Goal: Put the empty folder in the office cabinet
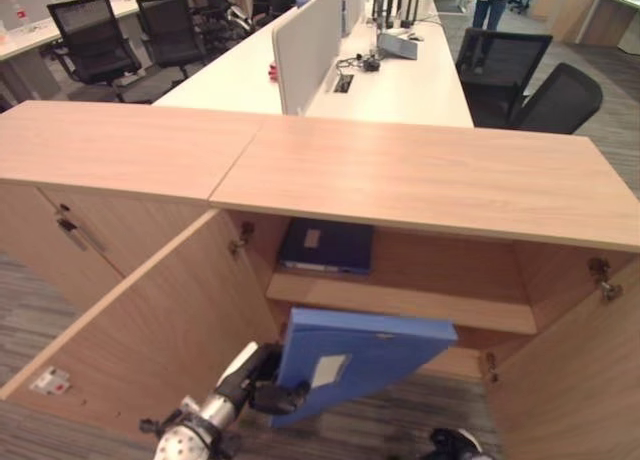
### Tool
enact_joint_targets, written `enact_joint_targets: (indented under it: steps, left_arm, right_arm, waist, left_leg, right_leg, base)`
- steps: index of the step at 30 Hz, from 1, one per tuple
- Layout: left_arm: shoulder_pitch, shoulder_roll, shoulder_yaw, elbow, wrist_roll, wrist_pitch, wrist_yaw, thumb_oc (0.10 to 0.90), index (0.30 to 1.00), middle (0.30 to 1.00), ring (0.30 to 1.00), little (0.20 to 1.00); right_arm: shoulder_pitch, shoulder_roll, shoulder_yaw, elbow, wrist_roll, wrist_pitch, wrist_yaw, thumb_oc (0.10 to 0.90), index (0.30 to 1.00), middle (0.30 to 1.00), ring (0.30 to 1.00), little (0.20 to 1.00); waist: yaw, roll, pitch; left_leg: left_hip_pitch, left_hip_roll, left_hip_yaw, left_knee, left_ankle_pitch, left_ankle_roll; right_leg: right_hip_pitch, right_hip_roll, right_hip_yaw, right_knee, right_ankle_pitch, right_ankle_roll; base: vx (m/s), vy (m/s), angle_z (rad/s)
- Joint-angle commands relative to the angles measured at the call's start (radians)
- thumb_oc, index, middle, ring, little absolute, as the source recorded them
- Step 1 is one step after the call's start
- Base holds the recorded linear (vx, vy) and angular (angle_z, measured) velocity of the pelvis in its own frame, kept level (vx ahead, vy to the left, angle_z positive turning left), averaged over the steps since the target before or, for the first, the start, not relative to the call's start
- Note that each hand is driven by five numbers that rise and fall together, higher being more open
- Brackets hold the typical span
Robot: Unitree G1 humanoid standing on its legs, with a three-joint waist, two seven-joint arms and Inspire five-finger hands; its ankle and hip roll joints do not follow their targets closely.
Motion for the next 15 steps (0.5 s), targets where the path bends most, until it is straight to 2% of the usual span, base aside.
enact_joint_targets:
  steps: [1, 2, 7, 15]
  left_arm:
    - [-0.052, 0.040, 0.088, -0.169, -0.050, -0.122, 0.002, 0.400, 0.300, 0.300, 0.300, 0.300]
    - [-0.068, 0.034, 0.077, -0.160, -0.039, -0.130, 0.006, 0.400, 0.300, 0.300, 0.300, 0.300]
    - [-0.066, 0.047, 0.086, -0.180, -0.013, -0.151, 0.018, 0.400, 0.300, 0.300, 0.300, 0.300]
    - [-0.048, 0.052, 0.124, -0.203, 0.019, -0.153, 0.032, 0.400, 0.300, 0.300, 0.300, 0.300]
  right_arm:
    - [-0.086, -0.072, 0.022, -0.210, -0.143, -0.079, -0.030, 0.800, 0.900, 0.900, 0.900, 0.900]
    - [-0.075, -0.117, 0.029, -0.348, -0.176, -0.097, -0.030, 0.800, 0.900, 0.900, 0.900, 0.900]
    - [-0.071, -0.175, 0.018, -0.536, -0.229, -0.118, -0.041, 0.800, 0.900, 0.900, 0.900, 0.900]
    - [-0.052, -0.207, -0.009, -0.643, -0.286, -0.116, -0.042, 0.800, 0.900, 0.900, 0.900, 0.900]
  waist:
    - [0.000, -0.025, -0.011]
    - [-0.007, -0.026, -0.012]
    - [-0.004, -0.019, -0.012]
    - [-0.003, -0.018, -0.012]
  left_leg:
    - [0.020, -0.016, -0.035, -0.007, -0.088, -0.012]
    - [0.022, -0.015, -0.032, -0.007, -0.088, -0.013]
    - [0.022, -0.015, -0.031, -0.007, -0.085, -0.013]
    - [0.024, -0.014, -0.024, -0.007, -0.085, -0.014]
  right_leg:
    - [0.043, -0.028, 0.002, 0.008, -0.064, 0.069]
    - [0.042, -0.028, 0.003, 0.008, -0.066, 0.069]
    - [0.045, -0.030, 0.001, 0.008, -0.070, 0.070]
    - [0.048, -0.035, -0.005, 0.008, -0.071, 0.070]
  base:
    - [0.00, 0.000, 0.00]
    - [0.00, 0.000, 0.00]
    - [0.00, 0.000, 0.00]
    - [0.00, 0.000, 0.00]
